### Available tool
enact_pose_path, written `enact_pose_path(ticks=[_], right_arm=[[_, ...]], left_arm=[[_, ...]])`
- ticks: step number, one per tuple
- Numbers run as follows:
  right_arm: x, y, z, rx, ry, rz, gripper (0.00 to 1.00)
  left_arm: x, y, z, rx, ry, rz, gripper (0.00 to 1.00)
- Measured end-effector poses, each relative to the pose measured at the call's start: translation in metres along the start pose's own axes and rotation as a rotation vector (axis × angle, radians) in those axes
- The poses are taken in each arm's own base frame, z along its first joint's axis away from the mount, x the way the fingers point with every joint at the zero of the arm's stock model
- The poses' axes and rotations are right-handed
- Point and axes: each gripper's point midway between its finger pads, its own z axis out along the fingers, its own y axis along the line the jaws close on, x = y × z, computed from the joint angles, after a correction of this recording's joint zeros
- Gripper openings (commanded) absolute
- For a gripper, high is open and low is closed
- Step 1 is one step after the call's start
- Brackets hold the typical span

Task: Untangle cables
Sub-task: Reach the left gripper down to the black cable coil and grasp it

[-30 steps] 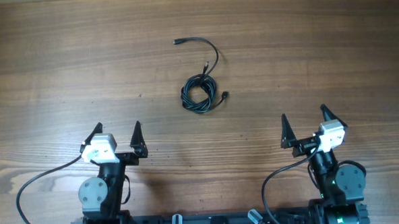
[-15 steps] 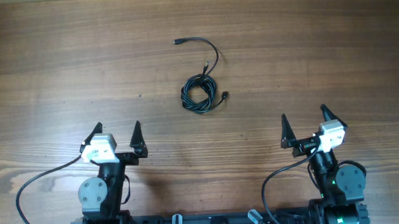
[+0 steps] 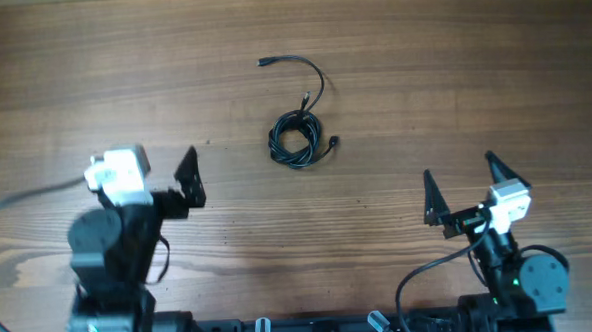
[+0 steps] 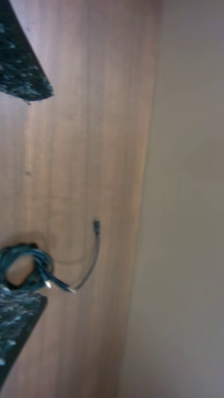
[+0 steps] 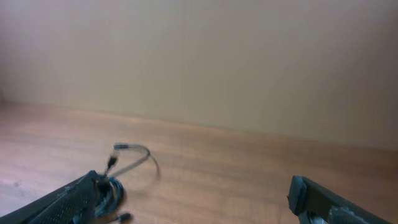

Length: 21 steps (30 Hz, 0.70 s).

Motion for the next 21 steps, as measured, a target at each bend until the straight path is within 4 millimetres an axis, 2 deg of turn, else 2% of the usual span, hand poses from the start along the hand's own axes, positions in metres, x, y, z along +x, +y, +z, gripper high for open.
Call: enact_pose_path(ticks=[4,6,12,15,18,21], right_arm=[[-0.028,0.0,0.0,-0.007,0.023,0.009,1.0],[-0.037,0.0,0.004,-0.011,0.06,0.019,1.0],[-0.069,0.003,0.037,-0.071,0.253,0.063,1.0],[-0.077,0.008,0.055,-0.126,0.377,0.084,1.0],[-0.079,0.014,0.07,-0.188,0.511,0.113,1.0],[-0.077,0.018,0.083,-0.227,0.615,0.147,1.0]], left_arm=[[-0.032,-0.015,0.016,0.052,0.097,-0.003,1.0],[-0.036,-0.019,0.028,0.068,0.172,-0.013,1.0],[-0.048,-0.035,0.066,0.107,0.404,-0.039,1.0],[-0.056,-0.057,0.085,0.157,0.483,-0.005,1.0],[-0.05,-0.08,0.104,0.213,0.527,0.051,1.0],[-0.026,-0.095,0.119,0.247,0.597,0.082,1.0]])
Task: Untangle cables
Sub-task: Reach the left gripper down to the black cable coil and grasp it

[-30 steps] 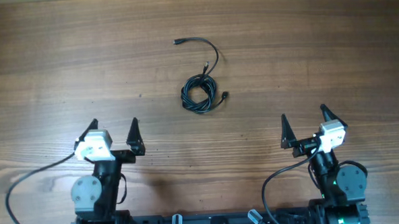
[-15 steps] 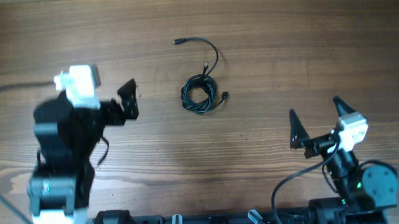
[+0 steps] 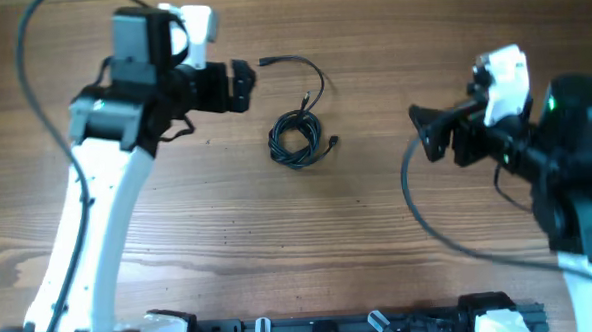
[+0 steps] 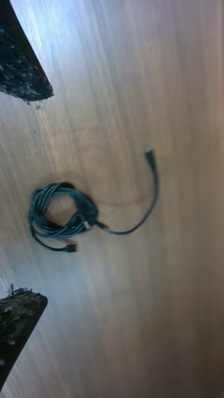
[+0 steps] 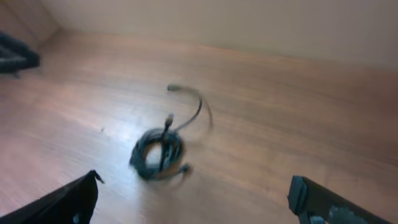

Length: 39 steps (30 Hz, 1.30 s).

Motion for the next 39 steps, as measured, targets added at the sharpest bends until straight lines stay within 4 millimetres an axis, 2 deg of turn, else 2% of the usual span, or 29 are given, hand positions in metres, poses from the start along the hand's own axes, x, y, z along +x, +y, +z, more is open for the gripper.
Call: enact_pose_path(ticks=[3,5,8,11,16,21,22,25,29,34,39], right_arm=[[-0.003,-0.004,0.018,-0.024,0.045,0.039,1.0],[0.006,-0.006,0.034,-0.046,0.101,0.124,1.0],[0.019,-0.006,0.053,-0.087,0.172,0.202,0.98],[0.026,-0.006,0.064,-0.116,0.212,0.237,0.96],[0.028,-0.004,0.067,-0.132,0.223,0.248,0.93],[0.028,-0.004,0.067,-0.133,0.223,0.248,0.9],[0.028,-0.004,0.067,-0.132,0.223,0.249,0.9],[0.028,-0.004,0.067,-0.133,0.223,0.249,0.89],[0.028,-0.004,0.067,-0.133,0.223,0.249,0.89],[0.028,-0.004,0.067,-0.136,0.223,0.249,0.89],[0.028,-0.004,0.067,-0.135,0.225,0.25,0.89]], left_arm=[[0.013,-0.003,0.023,0.009,0.076,0.005,1.0],[0.018,-0.002,0.034,0.013,0.106,0.0,1.0],[0.023,0.0,0.048,0.019,0.138,-0.008,0.93],[0.035,0.005,0.072,0.021,0.201,-0.019,0.86],[0.07,0.012,0.131,0.024,0.348,-0.033,0.75],[0.088,0.006,0.162,0.038,0.405,-0.016,0.59],[0.091,0.004,0.168,0.041,0.412,-0.01,0.51],[0.097,0.001,0.183,0.048,0.42,0.003,0.39],[0.102,0.001,0.197,0.045,0.426,0.013,0.36],[0.108,0.003,0.205,0.043,0.439,0.01,0.36],[0.121,0.005,0.219,0.043,0.471,0.008,0.34]])
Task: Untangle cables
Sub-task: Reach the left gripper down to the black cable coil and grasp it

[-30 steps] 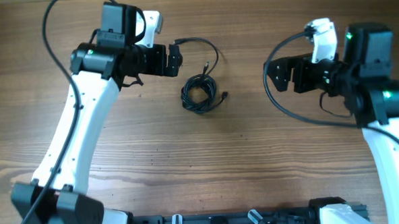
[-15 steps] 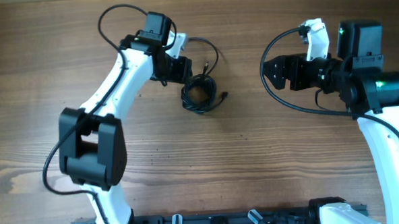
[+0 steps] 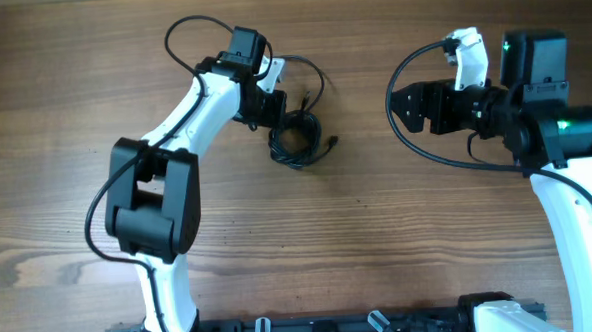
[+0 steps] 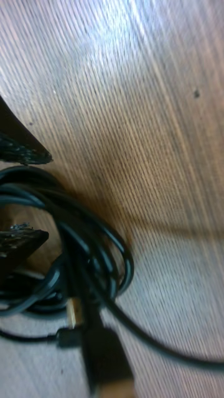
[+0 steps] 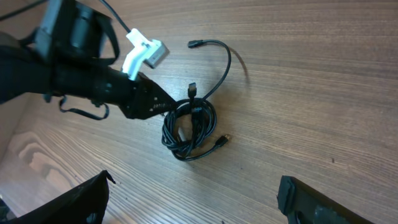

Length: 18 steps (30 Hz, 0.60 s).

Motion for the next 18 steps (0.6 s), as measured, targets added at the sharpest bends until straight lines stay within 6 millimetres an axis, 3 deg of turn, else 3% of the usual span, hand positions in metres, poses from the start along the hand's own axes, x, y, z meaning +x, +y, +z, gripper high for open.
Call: enact_pose_path(ticks=[4,8,10,16,18], right_arm=[[0.001,0.0,0.0,0.0,0.005,0.003,0.88],[0.002,0.0,0.0,0.001,0.009,0.005,0.89],[0.003,0.0,0.0,0.001,0.011,0.007,0.89],[0.003,0.0,0.0,0.001,0.011,0.007,0.89],[0.003,0.0,0.0,0.001,0.012,0.007,0.89]], left_arm=[[0.002,-0.003,0.016,0.003,0.015,0.012,0.29],[0.001,-0.007,0.018,0.006,0.009,0.022,0.27],[0.0,-0.008,0.018,0.006,0.005,0.025,0.16],[-0.001,-0.01,0.024,0.009,0.0,0.036,0.04],[-0.002,-0.01,0.024,0.009,0.0,0.035,0.04]])
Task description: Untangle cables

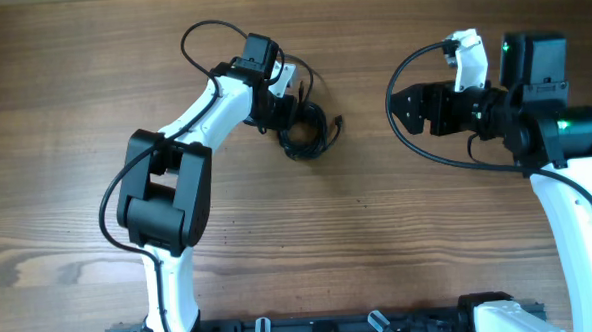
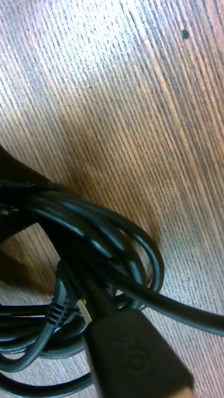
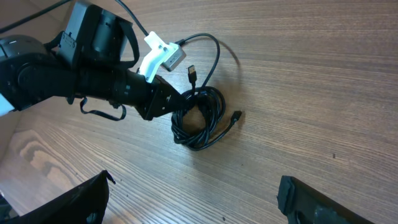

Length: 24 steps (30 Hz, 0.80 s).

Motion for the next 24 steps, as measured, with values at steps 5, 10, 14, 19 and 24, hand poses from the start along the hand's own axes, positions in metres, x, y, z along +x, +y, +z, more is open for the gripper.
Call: enact_pose_path(ticks=[5,10,14,19,24], right_arm=[[0.0,0.0,0.0,0.0,-0.001,0.0,0.89],[-0.003,0.0,0.0,-0.001,-0.01,0.016,0.88],[-0.006,0.001,0.0,-0.003,-0.021,0.062,0.89],[-0.009,0.001,0.0,-0.006,-0.035,0.145,0.88],[-0.008,0.0,0.008,-0.011,-0.018,0.216,0.88]], left_arm=[[-0.001,0.0,0.0,0.0,-0.002,-0.05,0.04],[-0.003,0.009,-0.011,0.013,-0.007,-0.313,0.04],[-0.026,0.013,-0.059,0.145,-0.09,-0.584,0.04],[-0.038,-0.017,-0.091,0.355,-0.057,-0.798,0.04],[-0.035,-0.04,-0.098,0.483,0.074,-1.066,0.04]])
